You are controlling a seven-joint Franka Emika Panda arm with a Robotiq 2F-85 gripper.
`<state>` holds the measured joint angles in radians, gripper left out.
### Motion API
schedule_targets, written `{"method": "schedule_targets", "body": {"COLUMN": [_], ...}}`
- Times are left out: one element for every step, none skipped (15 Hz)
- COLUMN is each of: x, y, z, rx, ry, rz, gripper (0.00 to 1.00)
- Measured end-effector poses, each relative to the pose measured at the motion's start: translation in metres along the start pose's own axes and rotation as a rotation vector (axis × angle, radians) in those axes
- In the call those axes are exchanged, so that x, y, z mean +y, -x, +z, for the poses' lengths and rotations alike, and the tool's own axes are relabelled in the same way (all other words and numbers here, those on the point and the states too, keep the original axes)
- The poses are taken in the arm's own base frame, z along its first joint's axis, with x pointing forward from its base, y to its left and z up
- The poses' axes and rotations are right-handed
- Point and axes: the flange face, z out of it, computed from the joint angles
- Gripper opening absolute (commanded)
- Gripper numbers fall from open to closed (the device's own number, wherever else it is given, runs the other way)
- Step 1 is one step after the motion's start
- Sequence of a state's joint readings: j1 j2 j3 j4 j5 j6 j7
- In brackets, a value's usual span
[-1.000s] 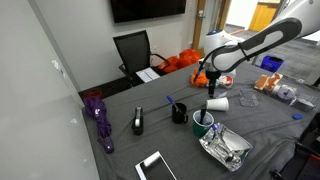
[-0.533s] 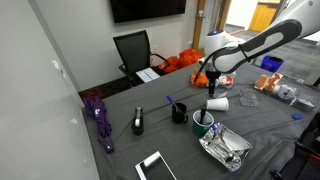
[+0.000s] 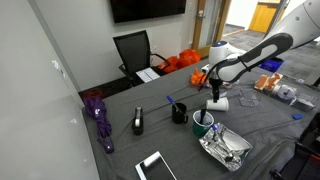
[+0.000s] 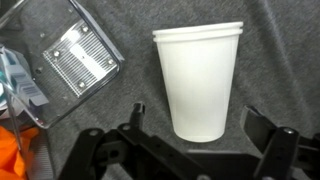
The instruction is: Flip the upside down positioned cups upright
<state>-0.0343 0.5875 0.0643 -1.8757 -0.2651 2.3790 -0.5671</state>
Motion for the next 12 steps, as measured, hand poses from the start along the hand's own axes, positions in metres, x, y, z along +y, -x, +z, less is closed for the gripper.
{"method": "schedule_targets", "body": {"x": [0.002,0.003,0.004,0.005,0.006,0.007,0.008,0.008,0.007,0.006,0.005,0.004], "y": [0.004,0.007,0.01,0.013,0.015,0.017,0.019,0.021,0.022,0.022,0.023,0.023], "z": [0.006,0.01,0.013,0.016,0.018,0.021,0.023,0.025,0.027,0.029,0.031,0.033], "rx": [0.011,0.024,0.036,0.046,0.054,0.059,0.061,0.059,0.058,0.056,0.054,0.053], "ry": [-0.023,-0.046,-0.067,-0.086,-0.101,-0.111,-0.118,-0.122,-0.124,-0.127,-0.129,-0.129], "rz": [-0.009,-0.015,-0.02,-0.024,-0.03,-0.036,-0.041,-0.047,-0.052,-0.055,-0.058,-0.06], "gripper": [1.0,1.0,1.0,1.0,1.0,1.0,1.0,1.0,1.0,1.0,1.0,1.0]}}
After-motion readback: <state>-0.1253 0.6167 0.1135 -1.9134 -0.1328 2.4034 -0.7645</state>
